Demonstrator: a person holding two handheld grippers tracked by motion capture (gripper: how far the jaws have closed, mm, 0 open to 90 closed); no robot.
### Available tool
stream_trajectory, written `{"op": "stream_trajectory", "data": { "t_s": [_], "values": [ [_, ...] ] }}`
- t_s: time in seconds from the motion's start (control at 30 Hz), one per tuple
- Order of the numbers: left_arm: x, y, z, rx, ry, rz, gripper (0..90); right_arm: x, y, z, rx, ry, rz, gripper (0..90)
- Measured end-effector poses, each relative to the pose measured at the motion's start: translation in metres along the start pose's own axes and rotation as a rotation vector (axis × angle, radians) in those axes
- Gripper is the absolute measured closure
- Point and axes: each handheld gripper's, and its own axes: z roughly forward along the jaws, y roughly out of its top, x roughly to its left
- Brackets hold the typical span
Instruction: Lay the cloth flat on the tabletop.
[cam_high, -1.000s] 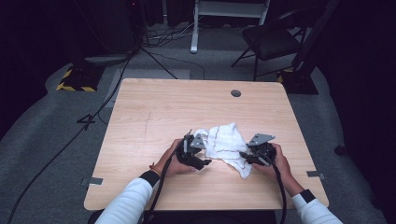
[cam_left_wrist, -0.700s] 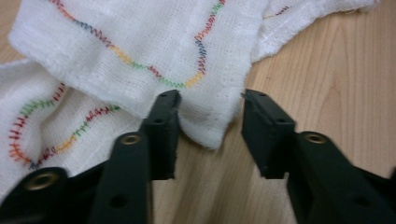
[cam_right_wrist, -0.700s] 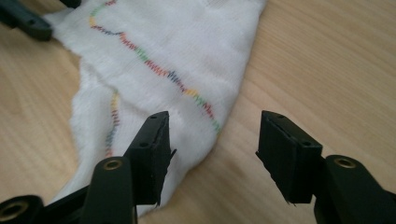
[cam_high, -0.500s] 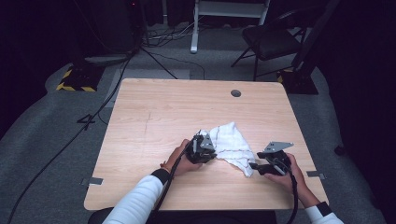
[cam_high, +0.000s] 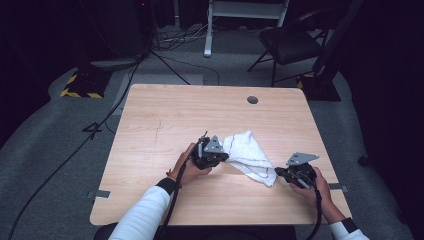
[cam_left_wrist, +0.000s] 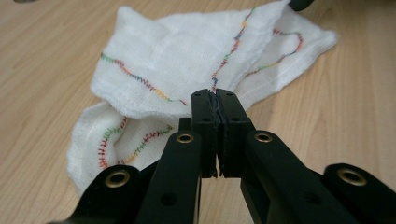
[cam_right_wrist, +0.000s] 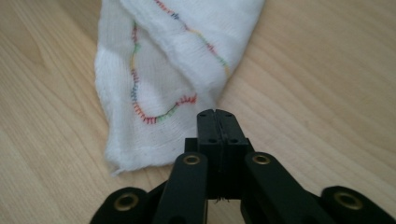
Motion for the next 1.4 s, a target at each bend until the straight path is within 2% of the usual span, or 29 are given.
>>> {"op": "stream_trajectory", "data": {
  "t_s": [0.1,0.13,0.2,0.3,0.33,0.47,0.57,0.67,0.77,0.83,0.87,0.9,0.97,1.1,1.13,1.2,1.23,1.27,1.3,1.33,1.4],
  "values": [
    [-0.003,0.006,-0.013,-0.041,0.01,0.007,87.4,-0.003,0.003,-0.007,-0.04,0.0,0.022,89.6],
    [-0.005,0.008,-0.017,-0.049,0.015,0.008,87.4,-0.003,0.003,-0.008,-0.047,0.008,0.029,86.0],
    [-0.007,0.009,-0.021,-0.049,0.02,0.016,87.4,0.0,0.005,-0.008,-0.057,-0.011,0.031,77.5],
    [-0.009,0.008,-0.022,-0.044,0.022,0.02,87.4,0.005,0.007,-0.008,-0.072,0.018,0.026,64.5],
    [-0.009,0.008,-0.022,-0.042,0.022,0.018,87.4,0.009,0.007,-0.007,-0.076,0.059,0.016,57.2],
    [-0.009,0.007,-0.021,-0.039,0.016,0.022,87.4,0.012,0.005,-0.006,-0.071,0.076,0.008,52.6],
    [-0.009,0.007,-0.023,-0.043,0.016,0.019,87.5,0.013,0.0,-0.001,-0.032,0.052,0.021,48.1],
    [-0.009,0.007,-0.027,-0.052,0.023,0.019,87.4,0.011,-0.003,0.005,-0.011,0.046,0.045,49.5],
    [-0.01,0.007,-0.033,-0.063,0.032,0.022,87.5,0.01,-0.005,0.009,0.01,0.055,0.009,60.0],
    [-0.01,0.007,-0.037,-0.071,0.037,0.021,87.5,0.01,-0.005,0.009,0.001,0.08,0.008,73.5],
    [-0.01,0.007,-0.038,-0.077,0.037,0.02,87.5,0.012,-0.004,0.009,-0.004,0.081,-0.021,77.9],
    [-0.01,0.007,-0.039,-0.083,0.037,0.018,87.5,0.012,-0.004,0.009,-0.004,0.081,-0.021,81.1],
    [-0.012,0.009,-0.041,-0.088,0.037,0.023,87.5,0.012,-0.003,0.007,-0.019,0.087,-0.052,86.3],
    [-0.014,0.014,-0.05,-0.119,0.046,0.023,87.5,0.009,0.003,-0.011,-0.096,0.059,-0.053,88.5],
    [-0.015,0.015,-0.054,-0.127,0.052,0.023,87.5,0.008,0.008,-0.021,-0.137,0.047,-0.047,88.6],
    [-0.019,0.018,-0.062,-0.144,0.053,0.022,87.5,0.008,0.011,-0.026,-0.154,0.056,-0.046,88.6],
    [-0.021,0.02,-0.067,-0.15,0.065,0.031,87.5,0.009,0.014,-0.032,-0.172,0.053,-0.056,88.7],
    [-0.023,0.022,-0.072,-0.159,0.074,0.038,87.5,0.011,0.022,-0.044,-0.198,0.03,-0.088,88.7],
    [-0.025,0.024,-0.077,-0.169,0.08,0.037,87.5,0.011,0.022,-0.044,-0.198,0.03,-0.088,88.7],
    [-0.026,0.026,-0.082,-0.178,0.087,0.04,87.6,0.012,0.029,-0.057,-0.232,0.021,-0.097,88.8],
    [-0.029,0.028,-0.093,-0.204,0.094,0.031,87.5,0.012,0.032,-0.063,-0.245,0.014,-0.107,88.8]
  ]
}}
